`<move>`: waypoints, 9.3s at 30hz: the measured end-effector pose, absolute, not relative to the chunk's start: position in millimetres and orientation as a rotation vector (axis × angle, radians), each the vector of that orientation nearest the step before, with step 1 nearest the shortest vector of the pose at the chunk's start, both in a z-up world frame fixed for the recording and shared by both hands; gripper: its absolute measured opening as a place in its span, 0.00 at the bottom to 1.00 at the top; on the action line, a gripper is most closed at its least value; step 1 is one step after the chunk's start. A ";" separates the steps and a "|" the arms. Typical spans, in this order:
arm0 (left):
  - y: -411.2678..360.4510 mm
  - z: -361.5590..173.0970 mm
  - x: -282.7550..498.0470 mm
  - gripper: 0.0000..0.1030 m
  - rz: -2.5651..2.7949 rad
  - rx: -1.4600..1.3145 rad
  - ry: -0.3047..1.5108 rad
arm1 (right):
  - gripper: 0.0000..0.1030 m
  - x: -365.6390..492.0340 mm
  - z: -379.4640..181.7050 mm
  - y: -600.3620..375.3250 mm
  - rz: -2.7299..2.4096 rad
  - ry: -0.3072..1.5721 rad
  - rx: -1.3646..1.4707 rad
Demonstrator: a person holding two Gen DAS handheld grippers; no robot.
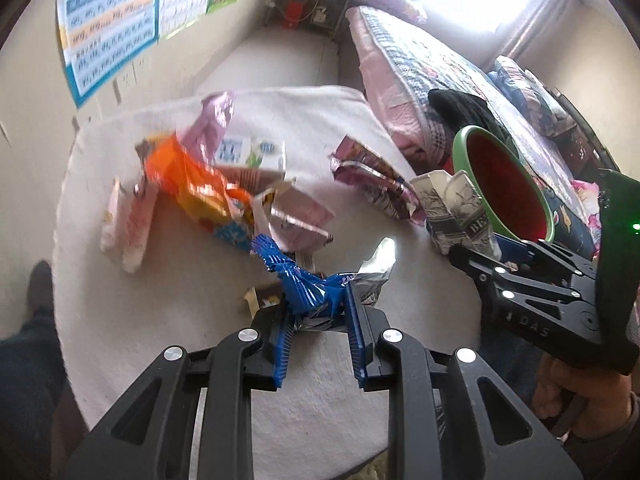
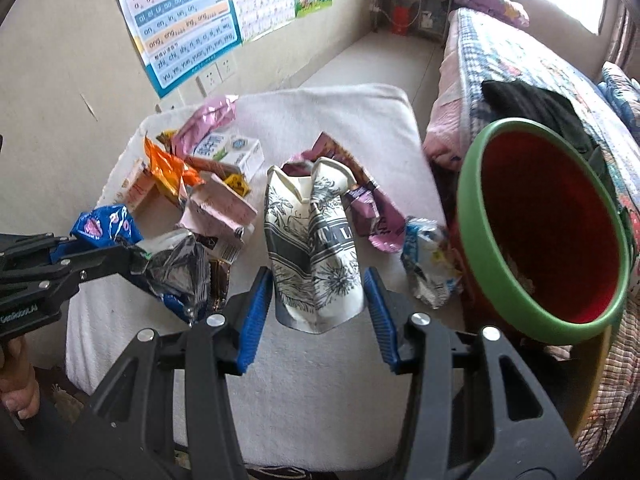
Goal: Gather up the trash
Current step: 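Grasp the blue wrapper with the left tool while the right tool grasps the white paper cup, then carry the blue wrapper and paper cup over the red bucket and release both, then move both tools back over the table toward the remaining wrappers, then grasp the white-pink wrapper with the left tool while the right tool grasps the brown snack bag, then carry the white-pink wrapper and brown snack bag over the red bucket, then open both tools to drop the wrapper and snack bag into the bucket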
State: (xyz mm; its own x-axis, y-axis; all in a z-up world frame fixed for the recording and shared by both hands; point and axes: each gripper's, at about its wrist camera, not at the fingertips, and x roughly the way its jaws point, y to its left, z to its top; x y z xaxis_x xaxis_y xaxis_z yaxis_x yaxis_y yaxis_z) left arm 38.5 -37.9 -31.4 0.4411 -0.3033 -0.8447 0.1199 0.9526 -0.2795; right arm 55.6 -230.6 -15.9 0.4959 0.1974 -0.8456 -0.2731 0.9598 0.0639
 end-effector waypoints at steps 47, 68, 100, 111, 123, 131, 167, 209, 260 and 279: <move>-213.8 60.8 129.3 0.21 -0.545 -0.016 0.920 | 0.45 74.7 48.6 -416.9 -0.049 0.842 0.096; -292.7 53.5 170.7 0.40 -0.627 0.046 0.967 | 0.67 88.5 23.1 -457.8 -0.100 0.868 0.160; -108.5 74.8 96.5 0.92 -0.349 -0.083 0.876 | 0.95 63.4 37.4 -331.2 0.096 0.877 0.020; 1.3 54.6 83.4 0.92 -0.147 -0.189 0.893 | 0.95 75.3 33.1 -262.4 0.209 0.889 -0.085; 71.5 13.8 91.8 0.92 -0.013 -0.216 0.988 | 0.95 96.6 5.1 -213.9 0.289 0.944 -0.146; 77.0 -43.7 108.6 0.92 0.007 -0.115 1.164 | 0.95 113.5 -15.5 -196.3 0.307 0.977 -0.175; 90.0 -113.1 142.5 0.38 0.076 -0.163 1.246 | 0.35 176.7 -89.3 -189.8 0.287 1.076 -0.301; 9.6 1.0 72.4 0.38 -0.120 -0.156 0.996 | 0.35 74.8 13.9 -228.8 0.307 0.916 -0.022; -279.6 28.7 164.5 0.38 -0.667 -0.042 1.002 | 0.35 103.4 12.5 -461.2 -0.096 0.876 0.187; -297.2 26.3 171.3 0.84 -0.658 -0.027 1.002 | 0.74 97.1 7.6 -474.5 -0.128 0.866 0.202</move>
State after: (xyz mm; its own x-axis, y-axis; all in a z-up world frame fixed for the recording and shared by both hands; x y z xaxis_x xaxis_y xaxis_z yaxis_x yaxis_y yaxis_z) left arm 171.3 -297.2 26.3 0.3635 -0.5232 -0.7708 0.4992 0.8080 -0.3130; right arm 97.1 -474.5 7.6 0.6418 -0.0300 -0.7663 0.1933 0.9733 0.1238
